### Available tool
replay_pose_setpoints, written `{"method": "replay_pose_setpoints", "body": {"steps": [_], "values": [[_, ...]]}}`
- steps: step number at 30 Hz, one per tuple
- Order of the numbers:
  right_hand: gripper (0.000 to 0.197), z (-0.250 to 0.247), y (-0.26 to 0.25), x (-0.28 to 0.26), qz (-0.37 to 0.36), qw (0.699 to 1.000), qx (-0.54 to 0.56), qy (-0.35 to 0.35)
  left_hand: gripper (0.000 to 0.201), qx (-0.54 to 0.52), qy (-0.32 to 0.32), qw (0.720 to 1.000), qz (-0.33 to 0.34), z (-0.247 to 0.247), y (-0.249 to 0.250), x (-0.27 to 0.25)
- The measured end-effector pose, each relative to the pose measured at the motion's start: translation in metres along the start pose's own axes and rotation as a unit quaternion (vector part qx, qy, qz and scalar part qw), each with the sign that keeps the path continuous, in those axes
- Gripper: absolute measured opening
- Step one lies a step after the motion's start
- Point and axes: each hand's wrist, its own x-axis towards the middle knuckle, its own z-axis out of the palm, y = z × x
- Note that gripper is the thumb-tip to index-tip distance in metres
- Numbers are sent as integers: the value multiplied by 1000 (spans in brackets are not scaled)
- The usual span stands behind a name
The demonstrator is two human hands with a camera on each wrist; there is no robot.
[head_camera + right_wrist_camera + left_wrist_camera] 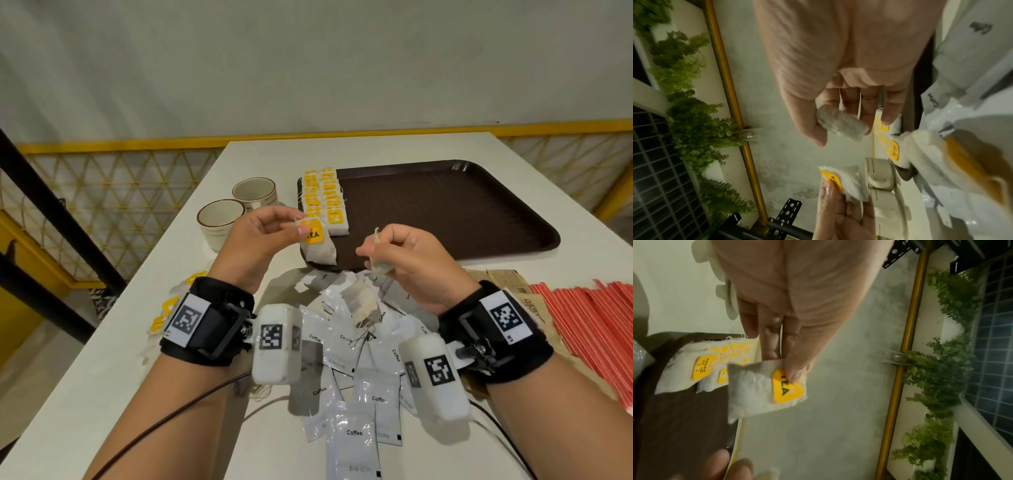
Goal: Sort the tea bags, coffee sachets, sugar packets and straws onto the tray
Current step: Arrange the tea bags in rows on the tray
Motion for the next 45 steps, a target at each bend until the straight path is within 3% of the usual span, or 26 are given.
{"method": "replay_pose_setpoints", "body": {"steps": [3,11,17,21,27,29,32,37,40,42,45], "values": [[10,3,-1,-1,-5,1000,-1,9,18,34,-22,999,10,-1,2,-2],[43,7,-9,-6,-24,998,-20,-49,23,52,22,998,19,0,4,-3],[41,24,-26,-10,-58,981,-137,-123,26,54,-9,998,19,3,6,-4],[52,29,-32,-1,-75,976,-190,-71,21,52,-58,997,-11,6,4,-6],[39,29,-33,9,-43,986,-155,-52,15,-3,-70,997,-21,13,3,-8],[39,28,-33,9,-30,988,-139,-55,20,-8,-80,997,-20,15,5,-10],[40,25,-36,6,-12,989,-131,-68,31,7,-95,995,-17,15,6,-11],[36,20,-42,6,17,988,-125,-88,29,48,-112,992,-18,15,5,-12],[26,14,-46,4,16,986,-143,-84,26,81,-73,994,-14,13,3,-9],[17,5,-53,0,-13,950,-294,-105,27,89,-13,996,-2,6,3,-6],[13,-5,-58,-9,-12,838,-505,-204,26,73,64,995,23,-3,5,-2]]}}
